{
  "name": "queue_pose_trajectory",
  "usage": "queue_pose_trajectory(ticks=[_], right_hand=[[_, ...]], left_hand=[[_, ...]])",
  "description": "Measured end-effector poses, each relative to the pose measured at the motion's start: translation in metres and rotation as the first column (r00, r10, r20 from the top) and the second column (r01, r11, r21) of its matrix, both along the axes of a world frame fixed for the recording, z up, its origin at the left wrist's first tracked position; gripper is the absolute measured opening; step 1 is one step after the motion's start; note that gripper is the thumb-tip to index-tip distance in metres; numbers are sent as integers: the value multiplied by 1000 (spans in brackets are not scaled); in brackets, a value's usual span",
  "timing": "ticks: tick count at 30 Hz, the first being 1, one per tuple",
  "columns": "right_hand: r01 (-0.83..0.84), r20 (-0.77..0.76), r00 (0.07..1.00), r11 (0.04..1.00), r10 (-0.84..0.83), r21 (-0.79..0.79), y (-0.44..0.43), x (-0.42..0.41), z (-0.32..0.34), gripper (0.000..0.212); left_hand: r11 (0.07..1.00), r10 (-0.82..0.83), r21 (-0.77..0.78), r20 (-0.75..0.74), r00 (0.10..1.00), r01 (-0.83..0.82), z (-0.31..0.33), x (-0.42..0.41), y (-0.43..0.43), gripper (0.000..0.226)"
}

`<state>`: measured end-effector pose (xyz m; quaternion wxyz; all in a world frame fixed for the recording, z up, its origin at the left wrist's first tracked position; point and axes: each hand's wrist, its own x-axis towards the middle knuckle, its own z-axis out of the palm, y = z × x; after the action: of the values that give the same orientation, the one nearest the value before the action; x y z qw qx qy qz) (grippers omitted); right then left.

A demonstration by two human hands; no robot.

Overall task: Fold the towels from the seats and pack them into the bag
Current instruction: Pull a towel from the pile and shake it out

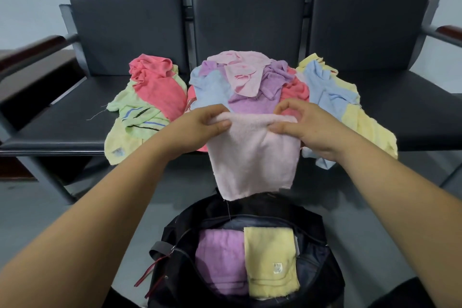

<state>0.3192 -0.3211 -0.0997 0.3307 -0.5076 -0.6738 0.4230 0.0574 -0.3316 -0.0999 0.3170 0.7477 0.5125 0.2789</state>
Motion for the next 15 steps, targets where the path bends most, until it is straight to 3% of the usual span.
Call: queue_pose_trajectory(ticks=[2, 4, 7, 9, 10, 11, 13, 15], right_hand=[[87, -216, 970, 990, -109, -110, 4, -3, -3, 18], [115, -407, 885, 953, -226, -279, 8, -7, -5, 24], [30, -543, 777, 880, -318, -473, 13, -7, -3, 16], [-136, -652, 722, 877, -232, -462, 16, -1, -3, 50], [-169, -646, 744, 888, -170, -428, 16, 1, -3, 59], [-149, -566, 816, 905, -115, -398, 15, 4, -3, 62], [-18, -213, 976, 948, -53, -318, 11, 6, -4, 53], [105, 101, 991, 978, -88, -180, 11, 3, -7, 27]], left_hand=[[988, 55, -150, 196, 979, -25, -2, 0, 0, 10], [931, 226, -357, 406, 885, -74, -2, 4, 2, 7], [871, 390, -483, 561, 730, -95, 2, 14, 3, 12], [863, 403, -501, 598, 693, -69, 2, 15, 6, 20], [870, 366, -491, 599, 712, -35, 0, 14, 6, 20], [878, 320, -478, 576, 752, -8, -2, 11, 6, 19], [932, 186, -359, 363, 913, -47, -6, 4, 5, 21], [979, 130, -169, 82, 988, -115, -10, 5, 3, 16]])
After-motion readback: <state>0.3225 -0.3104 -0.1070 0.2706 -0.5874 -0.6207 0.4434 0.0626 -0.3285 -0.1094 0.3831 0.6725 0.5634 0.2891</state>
